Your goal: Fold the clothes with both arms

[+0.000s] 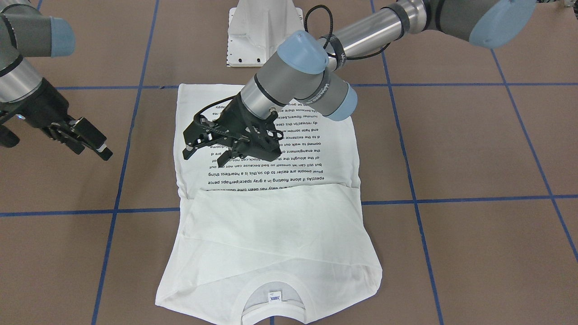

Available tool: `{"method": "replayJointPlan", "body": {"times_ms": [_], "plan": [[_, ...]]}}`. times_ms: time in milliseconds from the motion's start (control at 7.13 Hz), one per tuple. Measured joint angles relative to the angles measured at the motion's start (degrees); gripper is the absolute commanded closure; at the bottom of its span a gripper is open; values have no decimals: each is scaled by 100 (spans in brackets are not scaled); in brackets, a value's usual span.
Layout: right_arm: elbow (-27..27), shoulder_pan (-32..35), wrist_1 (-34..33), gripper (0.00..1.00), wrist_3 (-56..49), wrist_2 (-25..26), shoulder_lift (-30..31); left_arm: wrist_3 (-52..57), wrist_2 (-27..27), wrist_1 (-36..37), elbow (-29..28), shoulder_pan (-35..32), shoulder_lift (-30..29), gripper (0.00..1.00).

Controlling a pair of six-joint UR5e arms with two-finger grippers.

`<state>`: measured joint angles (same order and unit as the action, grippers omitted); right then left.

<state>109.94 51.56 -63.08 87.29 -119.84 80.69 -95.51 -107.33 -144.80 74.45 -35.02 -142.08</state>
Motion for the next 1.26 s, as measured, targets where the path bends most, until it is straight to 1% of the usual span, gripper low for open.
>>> {"method": "replayJointPlan", "body": {"times_ms": [140, 280, 421, 561, 701, 841, 981, 1262], "plan": [[255, -725, -30, 4, 638, 597, 78, 33, -78, 77, 679, -25, 615, 18], [526, -1656, -75, 6, 1322, 1404, 227, 150, -174, 280, 1239, -99, 1096, 18], [804, -2624, -317, 11, 1980, 2223, 375, 392, -225, 533, 1557, -199, 1355, 18], [1092, -3504, -865, 12, 2555, 2951, 469, 647, -244, 692, 1680, -284, 1489, 18], [1286, -4174, -1409, 16, 3051, 3462, 511, 791, -250, 756, 1726, -336, 1572, 18], [1333, -4550, -1704, 19, 3478, 3684, 532, 843, -252, 777, 1743, -360, 1611, 17], [1292, -4731, -1866, 21, 3829, 3772, 540, 849, -253, 783, 1751, -369, 1632, 17], [1191, -4825, -1974, 21, 4095, 3810, 541, 835, -245, 781, 1752, -373, 1651, 17]]}}
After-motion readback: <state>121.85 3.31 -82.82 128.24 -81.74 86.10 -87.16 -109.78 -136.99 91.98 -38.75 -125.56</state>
